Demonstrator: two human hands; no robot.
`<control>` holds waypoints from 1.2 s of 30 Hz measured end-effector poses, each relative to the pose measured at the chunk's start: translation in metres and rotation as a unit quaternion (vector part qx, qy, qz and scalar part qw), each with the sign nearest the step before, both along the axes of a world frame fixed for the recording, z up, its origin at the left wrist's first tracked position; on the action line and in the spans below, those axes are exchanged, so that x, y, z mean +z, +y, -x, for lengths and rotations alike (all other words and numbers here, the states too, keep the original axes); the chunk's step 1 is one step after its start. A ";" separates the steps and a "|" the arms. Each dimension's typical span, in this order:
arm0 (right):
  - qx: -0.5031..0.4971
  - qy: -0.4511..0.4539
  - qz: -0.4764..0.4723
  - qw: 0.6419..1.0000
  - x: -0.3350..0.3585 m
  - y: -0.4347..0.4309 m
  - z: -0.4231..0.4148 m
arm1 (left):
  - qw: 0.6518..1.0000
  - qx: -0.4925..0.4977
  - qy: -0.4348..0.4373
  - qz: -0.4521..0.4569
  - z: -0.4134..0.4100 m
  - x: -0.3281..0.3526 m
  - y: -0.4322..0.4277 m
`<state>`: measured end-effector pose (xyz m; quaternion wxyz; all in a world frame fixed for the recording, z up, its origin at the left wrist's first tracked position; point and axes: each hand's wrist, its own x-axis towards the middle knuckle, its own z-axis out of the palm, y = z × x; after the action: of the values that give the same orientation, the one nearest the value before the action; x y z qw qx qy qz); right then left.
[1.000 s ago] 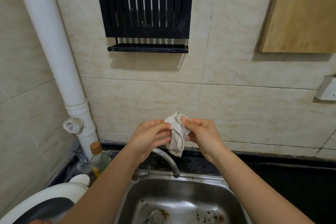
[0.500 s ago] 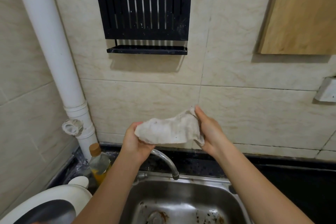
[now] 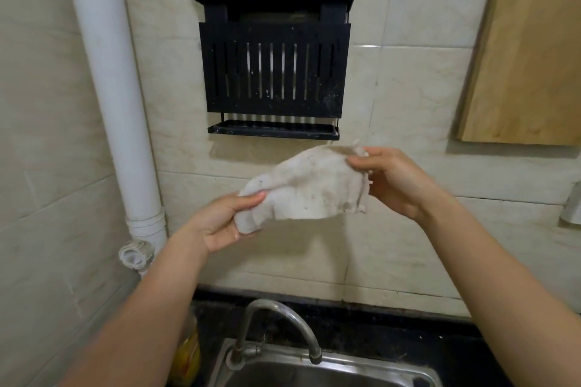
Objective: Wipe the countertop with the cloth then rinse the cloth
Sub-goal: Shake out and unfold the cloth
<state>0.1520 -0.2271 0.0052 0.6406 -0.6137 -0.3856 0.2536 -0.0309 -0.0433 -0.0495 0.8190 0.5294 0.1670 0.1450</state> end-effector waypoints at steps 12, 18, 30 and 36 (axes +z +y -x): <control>-0.114 0.019 -0.020 0.993 0.038 0.044 -0.025 | 0.947 0.251 0.009 -0.200 -0.022 0.088 0.066; -0.212 0.051 -0.039 0.975 0.034 0.074 -0.039 | 0.894 0.300 -0.015 -0.333 -0.036 0.100 0.078; -0.259 0.055 -0.046 0.963 0.031 0.104 -0.064 | 0.724 0.326 0.099 -0.599 -0.049 0.065 0.099; -0.303 -0.034 -0.041 0.951 0.026 0.114 -0.070 | 0.791 0.311 0.140 -0.509 -0.064 0.067 0.107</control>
<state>0.2218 -0.1127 0.0312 0.6984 -0.6833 -0.2126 0.0108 0.0329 0.0635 0.0174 0.3099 0.8036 0.3375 0.3799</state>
